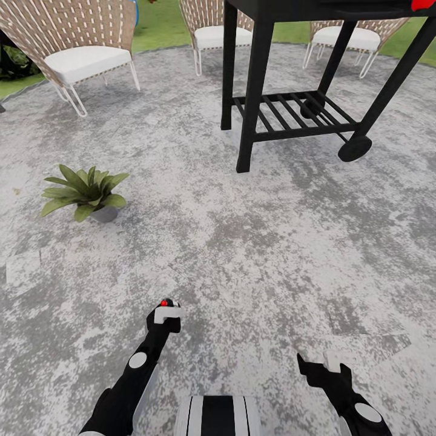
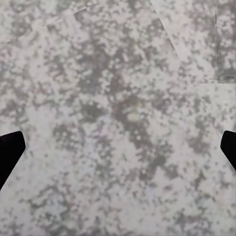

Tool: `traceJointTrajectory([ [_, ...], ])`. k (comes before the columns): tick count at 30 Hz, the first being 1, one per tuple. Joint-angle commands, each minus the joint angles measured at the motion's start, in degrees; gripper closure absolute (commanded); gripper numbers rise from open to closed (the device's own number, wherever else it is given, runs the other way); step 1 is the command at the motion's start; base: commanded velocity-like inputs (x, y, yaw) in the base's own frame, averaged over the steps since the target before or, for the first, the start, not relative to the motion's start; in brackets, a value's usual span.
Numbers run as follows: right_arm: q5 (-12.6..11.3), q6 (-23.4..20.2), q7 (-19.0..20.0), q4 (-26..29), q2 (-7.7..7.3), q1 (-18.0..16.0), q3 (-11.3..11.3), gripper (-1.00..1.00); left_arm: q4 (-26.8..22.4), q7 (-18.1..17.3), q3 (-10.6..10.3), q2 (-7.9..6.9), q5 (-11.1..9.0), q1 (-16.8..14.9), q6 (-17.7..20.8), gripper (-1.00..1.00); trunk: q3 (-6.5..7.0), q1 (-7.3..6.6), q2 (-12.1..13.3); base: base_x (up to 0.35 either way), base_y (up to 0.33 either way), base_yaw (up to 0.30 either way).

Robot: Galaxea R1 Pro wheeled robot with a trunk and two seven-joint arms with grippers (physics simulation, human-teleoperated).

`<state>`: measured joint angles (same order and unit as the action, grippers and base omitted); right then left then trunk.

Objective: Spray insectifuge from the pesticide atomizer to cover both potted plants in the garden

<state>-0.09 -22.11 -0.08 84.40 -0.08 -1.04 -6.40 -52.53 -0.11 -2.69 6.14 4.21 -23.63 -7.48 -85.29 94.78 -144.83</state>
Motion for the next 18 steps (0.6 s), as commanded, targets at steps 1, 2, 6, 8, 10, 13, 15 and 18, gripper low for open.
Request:
traceJointTrajectory([
  [1, 0.01, -0.31, -0.01, 0.07, -0.01, -0.01, 0.01, -1.0, 0.0, 0.02, 0.05, 0.03, 0.45, -0.01, -0.16, 1.0, -0.03, -0.01, -0.01, 0.0, 0.0, 0.0],
  [2, 0.04, -0.31, -0.01, 0.07, -0.01, -0.01, 0.03, -1.0, -0.01, 0.02, 0.05, 0.02, 0.45, -0.01, -0.16, 1.0, -0.03, -0.01, -0.01, 0.0, 0.0, 0.016],
  [6, 0.09, -0.3, -0.01, 0.06, -0.01, -0.01, 0.06, -1.0, -0.03, 0.02, 0.05, 0.01, 0.45, -0.01, -0.16, 1.0, -0.03, -0.01, -0.01, 0.0, 0.0, 0.168],
  [8, 0.09, -0.3, -0.01, 0.06, -0.01, -0.01, 0.07, -1.0, -0.03, 0.02, 0.05, 0.01, 0.45, -0.01, -0.16, 1.0, -0.03, -0.01, -0.01, 0.0, 0.0, 0.223],
  [10, 0.09, -0.3, -0.01, 0.06, -0.01, -0.01, 0.07, -1.0, -0.03, 0.02, 0.05, 0.02, 0.45, -0.02, -0.16, 1.0, -0.03, -0.01, -0.01, 0.0, 0.0, 0.238],
  [13, 0.09, -0.3, -0.01, 0.06, -0.01, -0.01, 0.07, -1.0, -0.03, 0.02, 0.05, 0.01, 0.45, -0.02, -0.16, 1.0, -0.03, -0.01, -0.01, 0.0, 0.0, 0.243],
  [15, 0.09, -0.3, -0.01, 0.06, -0.02, -0.01, 0.07, -1.0, -0.03, 0.02, 0.05, 0.01, 0.45, -0.01, -0.16, 1.0, -0.03, -0.01, -0.01, 0.0, 0.0, 0.244],
  [18, 0.09, -0.3, -0.01, 0.06, -0.01, -0.03, 0.07, -1.0, -0.03, 0.02, 0.05, 0.02, 0.45, -0.01, -0.16, 1.0, -0.03, -0.01, -0.01, 0.0, 0.0, 0.245],
])
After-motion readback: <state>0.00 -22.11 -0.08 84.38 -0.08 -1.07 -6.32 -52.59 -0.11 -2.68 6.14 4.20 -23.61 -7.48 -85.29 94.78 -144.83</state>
